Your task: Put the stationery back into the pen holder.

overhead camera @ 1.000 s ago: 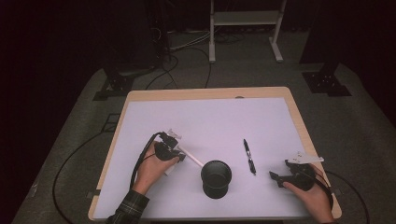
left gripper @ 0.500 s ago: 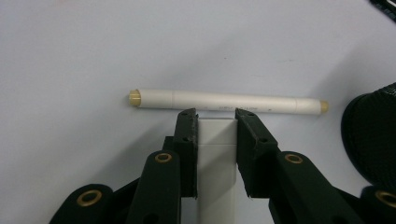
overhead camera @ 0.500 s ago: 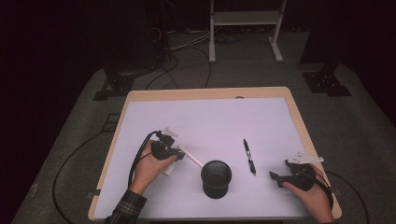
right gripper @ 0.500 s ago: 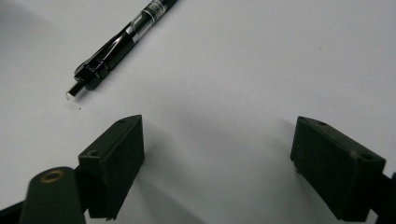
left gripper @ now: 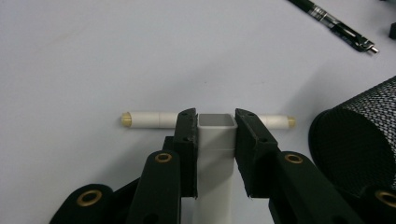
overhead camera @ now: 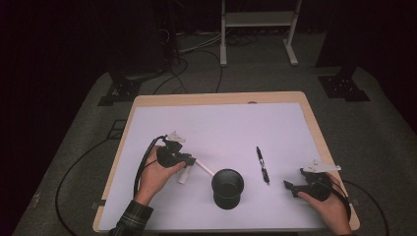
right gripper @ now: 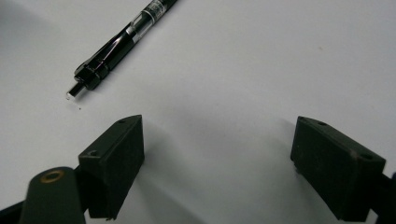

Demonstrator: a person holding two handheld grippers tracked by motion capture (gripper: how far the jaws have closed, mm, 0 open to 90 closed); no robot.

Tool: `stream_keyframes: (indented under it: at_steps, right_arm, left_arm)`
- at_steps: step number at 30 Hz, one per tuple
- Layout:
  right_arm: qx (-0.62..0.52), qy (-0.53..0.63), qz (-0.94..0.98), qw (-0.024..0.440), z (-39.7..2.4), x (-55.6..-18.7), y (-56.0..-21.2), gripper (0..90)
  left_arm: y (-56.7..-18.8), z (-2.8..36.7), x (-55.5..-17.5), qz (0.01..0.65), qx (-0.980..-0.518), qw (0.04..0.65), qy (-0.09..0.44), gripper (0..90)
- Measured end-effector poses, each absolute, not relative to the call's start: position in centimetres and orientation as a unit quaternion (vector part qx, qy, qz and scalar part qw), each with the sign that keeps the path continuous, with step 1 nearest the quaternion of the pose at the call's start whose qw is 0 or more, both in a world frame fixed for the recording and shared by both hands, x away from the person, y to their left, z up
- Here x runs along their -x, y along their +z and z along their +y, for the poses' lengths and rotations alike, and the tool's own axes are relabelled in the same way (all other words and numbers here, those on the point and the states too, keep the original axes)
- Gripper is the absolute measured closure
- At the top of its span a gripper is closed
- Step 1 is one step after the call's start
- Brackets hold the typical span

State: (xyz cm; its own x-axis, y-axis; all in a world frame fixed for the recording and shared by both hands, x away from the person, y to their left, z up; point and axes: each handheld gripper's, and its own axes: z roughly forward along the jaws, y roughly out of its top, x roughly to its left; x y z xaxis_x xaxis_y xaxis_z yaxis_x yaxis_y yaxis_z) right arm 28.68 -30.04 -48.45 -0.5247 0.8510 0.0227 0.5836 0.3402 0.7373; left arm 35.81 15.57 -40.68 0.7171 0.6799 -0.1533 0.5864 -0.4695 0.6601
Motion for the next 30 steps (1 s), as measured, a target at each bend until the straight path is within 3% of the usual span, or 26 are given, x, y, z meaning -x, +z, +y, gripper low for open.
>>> stream_keyframes:
  at_steps: [30]
  right_arm:
    - [-0.451, 0.357, 0.797, 0.186, -30.0, -28.7, -48.5, 16.2]
  left_arm:
    - [-36.4, 15.2, -33.6, 0.325, -0.842, 0.424, 0.076, 70.8]
